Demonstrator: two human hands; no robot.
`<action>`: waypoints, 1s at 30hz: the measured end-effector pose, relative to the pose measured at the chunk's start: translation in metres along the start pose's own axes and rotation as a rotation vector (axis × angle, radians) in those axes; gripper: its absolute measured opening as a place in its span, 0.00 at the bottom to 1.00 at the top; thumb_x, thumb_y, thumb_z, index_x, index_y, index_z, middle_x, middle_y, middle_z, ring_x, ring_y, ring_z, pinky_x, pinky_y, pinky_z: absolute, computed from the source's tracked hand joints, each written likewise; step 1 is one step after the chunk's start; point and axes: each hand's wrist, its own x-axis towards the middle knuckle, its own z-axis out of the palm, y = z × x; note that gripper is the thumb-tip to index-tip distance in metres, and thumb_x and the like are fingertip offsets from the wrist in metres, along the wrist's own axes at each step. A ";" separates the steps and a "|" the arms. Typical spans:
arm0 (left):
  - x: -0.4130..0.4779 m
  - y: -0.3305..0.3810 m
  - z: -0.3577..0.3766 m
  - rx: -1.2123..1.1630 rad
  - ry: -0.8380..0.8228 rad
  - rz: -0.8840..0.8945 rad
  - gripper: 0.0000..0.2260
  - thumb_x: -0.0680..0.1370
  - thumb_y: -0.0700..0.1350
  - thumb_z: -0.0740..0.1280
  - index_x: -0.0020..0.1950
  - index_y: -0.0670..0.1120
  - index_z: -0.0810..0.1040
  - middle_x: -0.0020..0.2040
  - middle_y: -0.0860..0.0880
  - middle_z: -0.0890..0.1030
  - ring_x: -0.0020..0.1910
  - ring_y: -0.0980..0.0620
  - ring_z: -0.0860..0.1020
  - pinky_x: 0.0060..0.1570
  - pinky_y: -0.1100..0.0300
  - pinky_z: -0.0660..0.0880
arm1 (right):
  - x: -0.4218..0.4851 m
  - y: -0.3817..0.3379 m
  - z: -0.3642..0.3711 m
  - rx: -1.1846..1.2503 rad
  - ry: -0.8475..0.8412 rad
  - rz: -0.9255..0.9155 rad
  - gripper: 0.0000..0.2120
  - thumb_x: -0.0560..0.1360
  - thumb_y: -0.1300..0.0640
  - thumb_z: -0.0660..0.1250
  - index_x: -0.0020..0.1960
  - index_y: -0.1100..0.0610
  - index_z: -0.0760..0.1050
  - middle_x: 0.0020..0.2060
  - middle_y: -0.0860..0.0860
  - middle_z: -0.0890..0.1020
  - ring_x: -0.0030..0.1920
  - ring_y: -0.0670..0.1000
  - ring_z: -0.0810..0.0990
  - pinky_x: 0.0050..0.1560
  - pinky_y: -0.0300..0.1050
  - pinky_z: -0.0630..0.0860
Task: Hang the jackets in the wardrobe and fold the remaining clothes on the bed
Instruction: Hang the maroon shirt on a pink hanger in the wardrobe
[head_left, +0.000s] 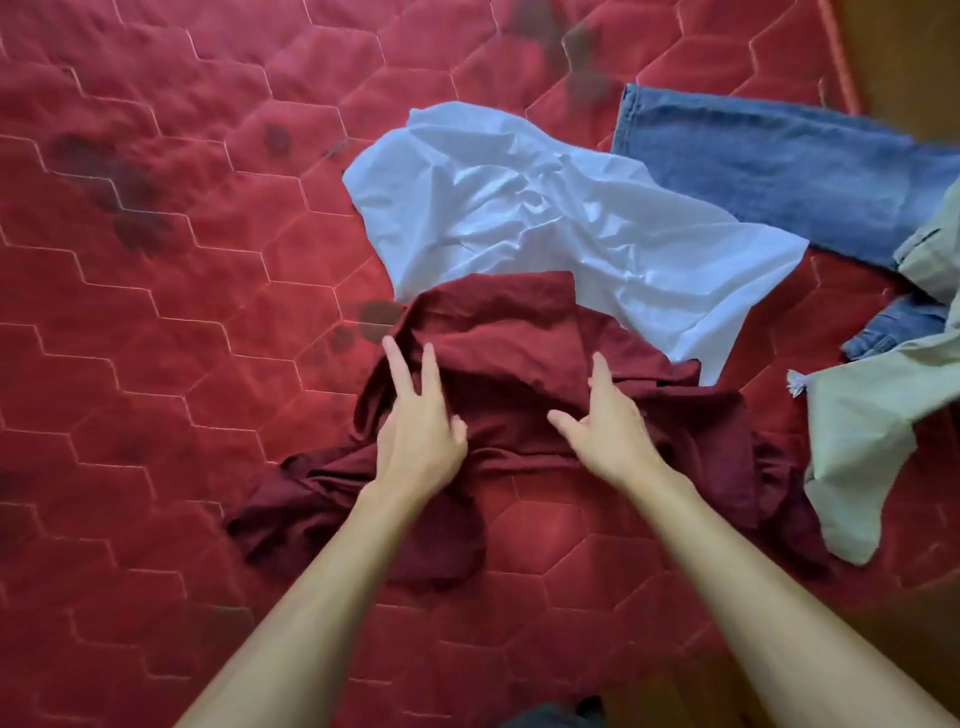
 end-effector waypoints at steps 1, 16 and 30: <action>0.006 -0.005 0.005 -0.023 -0.025 -0.008 0.40 0.76 0.43 0.66 0.82 0.47 0.45 0.81 0.41 0.41 0.50 0.34 0.80 0.47 0.51 0.74 | 0.005 0.005 0.007 0.057 -0.015 0.050 0.43 0.75 0.52 0.71 0.80 0.60 0.49 0.62 0.56 0.79 0.59 0.59 0.79 0.62 0.49 0.72; -0.103 -0.055 -0.036 -0.129 -0.070 0.068 0.13 0.73 0.59 0.67 0.45 0.51 0.84 0.45 0.52 0.80 0.49 0.49 0.76 0.50 0.53 0.74 | -0.132 -0.054 0.032 0.262 -0.081 -0.113 0.09 0.75 0.59 0.64 0.46 0.62 0.80 0.41 0.52 0.78 0.41 0.51 0.76 0.46 0.46 0.72; -0.313 -0.008 -0.251 -0.845 0.036 0.283 0.15 0.73 0.49 0.65 0.50 0.38 0.80 0.42 0.45 0.81 0.42 0.50 0.78 0.49 0.45 0.77 | -0.371 -0.141 -0.039 0.275 0.142 -0.549 0.27 0.70 0.65 0.70 0.64 0.46 0.69 0.55 0.46 0.79 0.43 0.45 0.80 0.47 0.46 0.79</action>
